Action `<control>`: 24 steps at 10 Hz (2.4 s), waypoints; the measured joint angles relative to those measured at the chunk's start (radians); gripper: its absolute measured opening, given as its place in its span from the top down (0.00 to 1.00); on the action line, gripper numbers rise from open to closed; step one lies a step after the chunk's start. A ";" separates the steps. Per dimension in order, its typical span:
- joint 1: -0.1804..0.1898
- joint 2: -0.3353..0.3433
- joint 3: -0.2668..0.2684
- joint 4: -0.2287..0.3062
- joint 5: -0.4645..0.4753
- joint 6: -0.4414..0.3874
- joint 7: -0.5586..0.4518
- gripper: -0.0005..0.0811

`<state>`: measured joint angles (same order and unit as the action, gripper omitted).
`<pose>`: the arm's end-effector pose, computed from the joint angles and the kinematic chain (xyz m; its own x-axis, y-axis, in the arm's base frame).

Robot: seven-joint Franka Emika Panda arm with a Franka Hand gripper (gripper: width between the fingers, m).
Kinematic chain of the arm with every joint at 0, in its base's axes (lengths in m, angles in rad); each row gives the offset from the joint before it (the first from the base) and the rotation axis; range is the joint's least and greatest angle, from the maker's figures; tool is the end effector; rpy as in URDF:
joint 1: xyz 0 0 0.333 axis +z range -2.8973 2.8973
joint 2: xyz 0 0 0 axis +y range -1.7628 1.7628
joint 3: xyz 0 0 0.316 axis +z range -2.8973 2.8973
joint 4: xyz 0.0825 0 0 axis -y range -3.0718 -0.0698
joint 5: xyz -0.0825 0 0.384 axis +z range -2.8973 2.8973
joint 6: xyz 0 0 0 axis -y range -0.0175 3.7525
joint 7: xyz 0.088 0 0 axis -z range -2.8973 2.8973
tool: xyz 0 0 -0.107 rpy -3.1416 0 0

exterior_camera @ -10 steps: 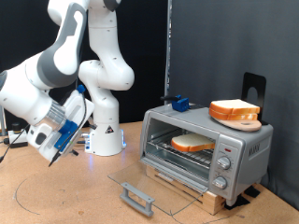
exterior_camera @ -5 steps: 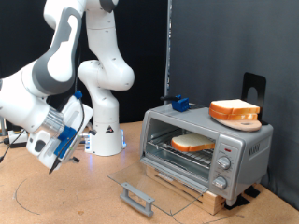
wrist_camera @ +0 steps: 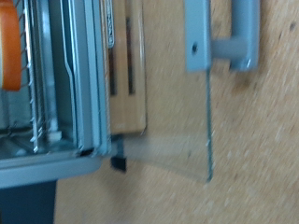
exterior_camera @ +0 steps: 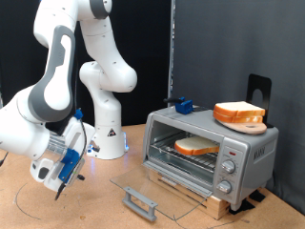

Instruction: Make a piece of toast with the oven

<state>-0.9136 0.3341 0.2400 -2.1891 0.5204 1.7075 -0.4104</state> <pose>0.3951 -0.2514 0.2174 0.8115 -0.2428 -0.5316 -0.5686 -0.5379 -0.6223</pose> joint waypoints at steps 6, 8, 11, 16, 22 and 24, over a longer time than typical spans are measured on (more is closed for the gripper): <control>-0.001 0.147 -0.005 0.010 0.008 0.166 -0.051 0.01; 0.002 0.185 0.003 0.014 0.008 0.152 -0.053 0.01; 0.008 0.188 0.031 -0.035 -0.013 0.098 -0.079 0.01; 0.012 0.132 0.090 -0.202 0.010 0.139 -0.108 0.01; -0.015 0.018 0.115 -0.284 0.103 0.052 -0.175 0.01; -0.049 -0.027 0.114 -0.281 0.125 -0.072 -0.204 0.01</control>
<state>-0.9625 0.3072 0.3538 -2.4697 0.6459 1.6353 -0.6144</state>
